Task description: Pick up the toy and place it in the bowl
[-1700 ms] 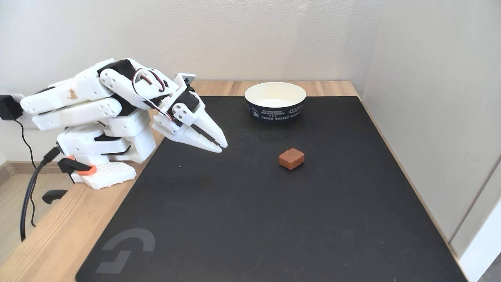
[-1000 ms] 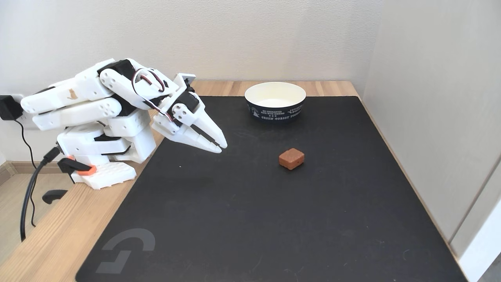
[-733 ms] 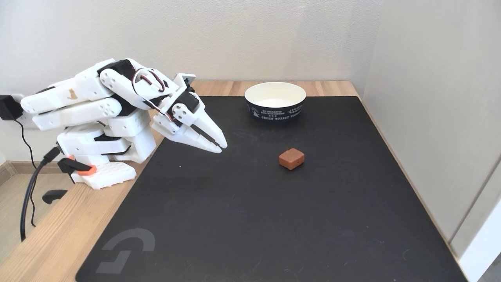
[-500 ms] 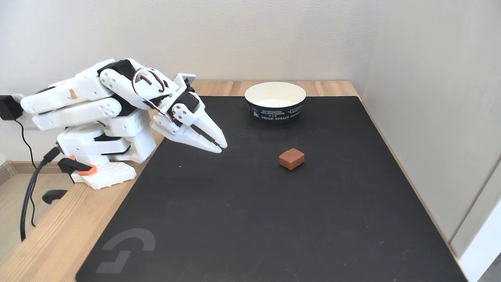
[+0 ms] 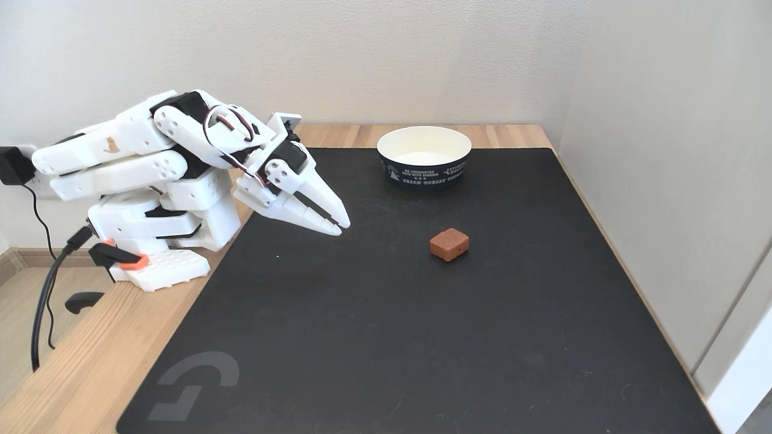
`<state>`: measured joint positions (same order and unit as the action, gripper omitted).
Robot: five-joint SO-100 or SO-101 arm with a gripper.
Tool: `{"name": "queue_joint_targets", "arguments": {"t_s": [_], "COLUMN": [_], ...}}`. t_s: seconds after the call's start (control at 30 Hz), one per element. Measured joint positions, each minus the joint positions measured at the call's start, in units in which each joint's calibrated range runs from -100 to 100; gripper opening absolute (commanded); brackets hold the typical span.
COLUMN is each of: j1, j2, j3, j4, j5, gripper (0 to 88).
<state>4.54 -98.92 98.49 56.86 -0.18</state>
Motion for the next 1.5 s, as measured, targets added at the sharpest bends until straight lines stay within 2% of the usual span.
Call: {"name": "queue_joint_targets", "arguments": {"t_s": [0.13,0.2,0.23,0.27,0.3,0.4,0.73,0.97,1.27,1.37,1.4,1.5], "j1": [0.00,0.00,0.00,0.00,0.00,-0.08,0.17,2.83,9.49,8.99,8.57,6.74], "j2": [0.00,0.00,0.00,0.00,0.00,0.00,0.00,7.66,53.21,65.86,74.77,84.85], "j3": [0.00,0.00,0.00,0.00,0.00,0.00,-1.04,-18.23,-55.46,-64.43,-71.33,-78.79], "j4": [0.00,0.00,0.00,0.00,0.00,0.00,1.01,8.78,10.89,9.71,9.37,9.37], "j5": [0.00,0.00,0.00,0.00,0.00,0.00,0.00,0.05,4.48,6.80,8.08,9.94], "gripper": [3.5,8.5,13.6,27.4,33.7,43.4,43.4,43.4,43.4,43.4,43.4,43.4]}}
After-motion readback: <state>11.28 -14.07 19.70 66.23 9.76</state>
